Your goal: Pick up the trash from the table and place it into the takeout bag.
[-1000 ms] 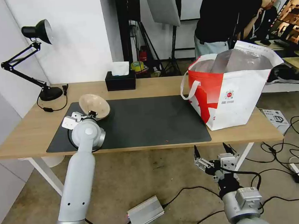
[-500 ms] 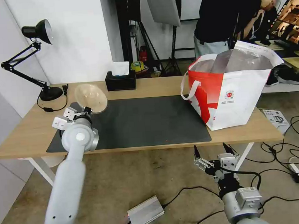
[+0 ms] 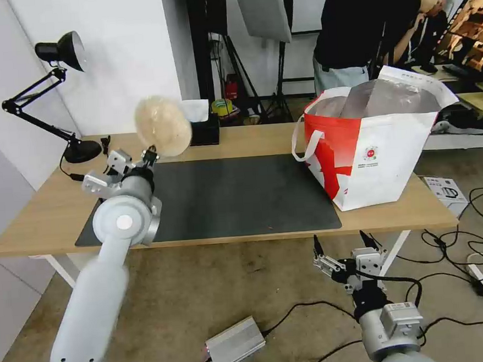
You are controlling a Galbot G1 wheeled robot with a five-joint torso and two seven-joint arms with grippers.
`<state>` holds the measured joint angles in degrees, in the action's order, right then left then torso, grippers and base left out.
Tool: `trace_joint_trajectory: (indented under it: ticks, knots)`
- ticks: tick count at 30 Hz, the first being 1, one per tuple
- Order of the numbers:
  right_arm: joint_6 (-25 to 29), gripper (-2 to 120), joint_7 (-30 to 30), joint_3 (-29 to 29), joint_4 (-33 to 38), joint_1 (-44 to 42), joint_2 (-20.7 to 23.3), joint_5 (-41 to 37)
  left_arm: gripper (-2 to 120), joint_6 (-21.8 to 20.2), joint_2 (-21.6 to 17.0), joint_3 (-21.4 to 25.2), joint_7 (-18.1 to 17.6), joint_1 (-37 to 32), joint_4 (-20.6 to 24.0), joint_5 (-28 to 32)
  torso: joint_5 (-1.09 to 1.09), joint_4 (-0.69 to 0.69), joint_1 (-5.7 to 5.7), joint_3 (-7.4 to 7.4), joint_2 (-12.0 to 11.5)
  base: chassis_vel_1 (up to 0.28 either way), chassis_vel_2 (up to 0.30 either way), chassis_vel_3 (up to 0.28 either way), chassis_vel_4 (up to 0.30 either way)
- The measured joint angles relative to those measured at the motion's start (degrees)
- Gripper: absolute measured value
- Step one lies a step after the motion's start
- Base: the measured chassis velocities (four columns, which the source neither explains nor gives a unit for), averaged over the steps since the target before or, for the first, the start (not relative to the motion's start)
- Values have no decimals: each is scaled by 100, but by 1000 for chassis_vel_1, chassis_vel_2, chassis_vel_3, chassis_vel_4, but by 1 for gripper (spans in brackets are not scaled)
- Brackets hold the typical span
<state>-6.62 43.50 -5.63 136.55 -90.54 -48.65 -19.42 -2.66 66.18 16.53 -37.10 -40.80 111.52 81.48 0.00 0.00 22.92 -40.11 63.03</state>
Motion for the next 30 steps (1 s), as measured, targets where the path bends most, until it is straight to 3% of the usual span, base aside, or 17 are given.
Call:
trace_joint_trajectory:
  ticks: [6, 10, 19, 30]
  knots:
    - [0, 100, 0, 0, 0, 0, 0, 0, 0, 117, 11, -367, 293, 329, -93, 40, 1, 0, 0, 0, 0, 0, 0, 0, 0]
    - [0, 100, 0, 0, 0, 0, 0, 0, 0, 160, 218, -868, 408, 919, -463, 19, 1, -1, 0, 0, 0, 0, 0, 0, 0]
    - [0, 100, 0, 0, 0, 0, 0, 0, 0, 261, 519, -1498, 620, 1846, -1095, 10, 1, 0, 0, 0, 0, 0, 0, 0, 0]
    - [0, 100, 0, 0, 0, 0, 0, 0, 0, 407, 1310, -2381, 673, 2816, -2028, -161, 2, -1, 0, -1, -1, 0, 0, 0, 0]
